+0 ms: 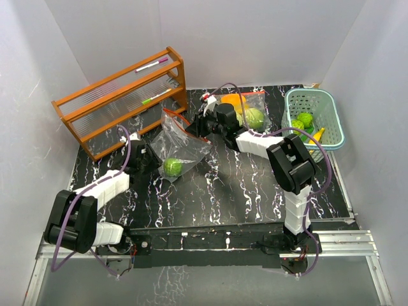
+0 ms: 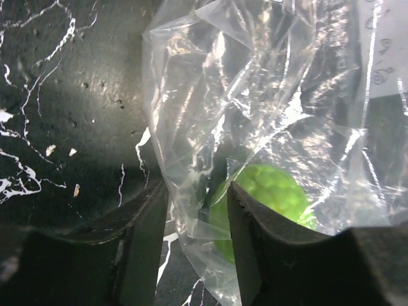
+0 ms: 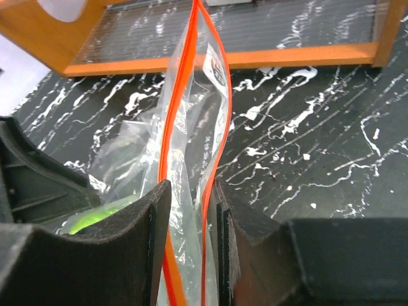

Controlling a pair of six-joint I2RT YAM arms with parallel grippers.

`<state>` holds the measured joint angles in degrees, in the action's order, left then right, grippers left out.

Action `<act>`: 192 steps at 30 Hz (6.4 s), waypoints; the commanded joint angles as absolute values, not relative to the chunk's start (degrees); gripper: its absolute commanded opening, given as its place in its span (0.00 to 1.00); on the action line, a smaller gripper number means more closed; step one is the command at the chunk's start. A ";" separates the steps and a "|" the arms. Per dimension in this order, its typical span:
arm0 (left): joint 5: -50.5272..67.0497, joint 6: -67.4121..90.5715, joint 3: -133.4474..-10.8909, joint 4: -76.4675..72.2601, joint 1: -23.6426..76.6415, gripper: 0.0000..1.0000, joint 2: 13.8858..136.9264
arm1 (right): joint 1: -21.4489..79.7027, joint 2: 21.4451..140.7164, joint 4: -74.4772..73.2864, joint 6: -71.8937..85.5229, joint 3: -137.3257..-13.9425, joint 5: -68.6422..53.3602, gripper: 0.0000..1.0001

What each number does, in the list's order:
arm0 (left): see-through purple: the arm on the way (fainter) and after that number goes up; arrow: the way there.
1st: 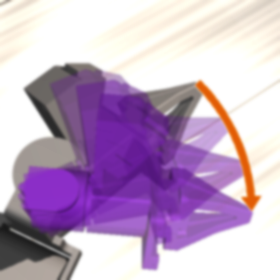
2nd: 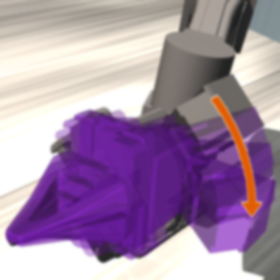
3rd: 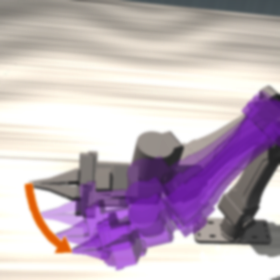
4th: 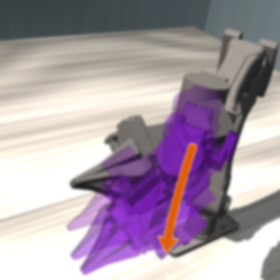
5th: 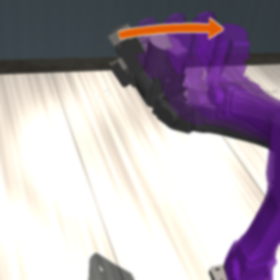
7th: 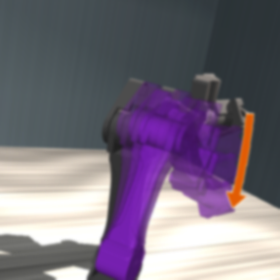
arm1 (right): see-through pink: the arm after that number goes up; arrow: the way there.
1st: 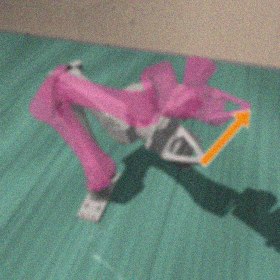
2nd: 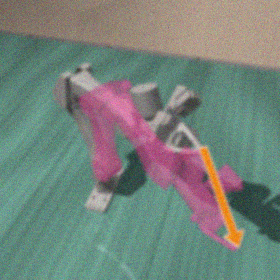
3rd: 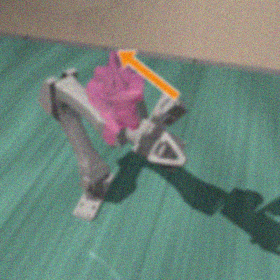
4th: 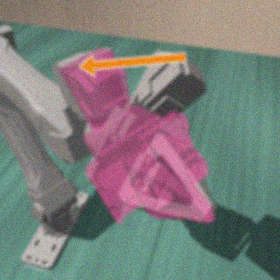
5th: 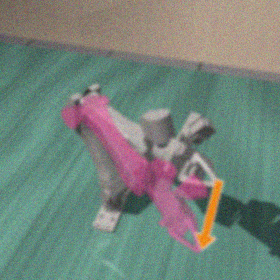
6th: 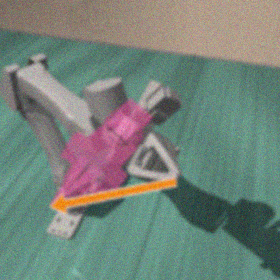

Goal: Open the zip-top bag and remove the fake food
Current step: Adjust the zipper food storage bag at the center of the board.

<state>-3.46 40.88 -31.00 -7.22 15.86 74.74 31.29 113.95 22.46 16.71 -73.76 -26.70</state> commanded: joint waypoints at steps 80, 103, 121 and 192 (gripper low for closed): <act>10.76 36.97 -41.60 8.98 16.41 0.00 60.29 | 32.38 97.35 29.07 26.53 -47.21 -18.31 0.43; 9.82 36.64 -40.64 7.90 16.39 0.00 61.99 | 32.35 105.21 32.24 30.09 -46.92 -19.24 0.13; 7.34 35.21 -37.35 6.73 16.36 0.00 64.58 | 32.70 108.99 46.29 35.35 -44.79 -25.50 0.14; 6.59 34.85 -34.79 4.30 16.39 0.00 67.87 | 33.84 132.85 104.24 72.57 -49.88 -50.53 0.70</act>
<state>6.42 35.48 -34.44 4.34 16.25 67.94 33.56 133.93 83.40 73.89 -51.53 -47.99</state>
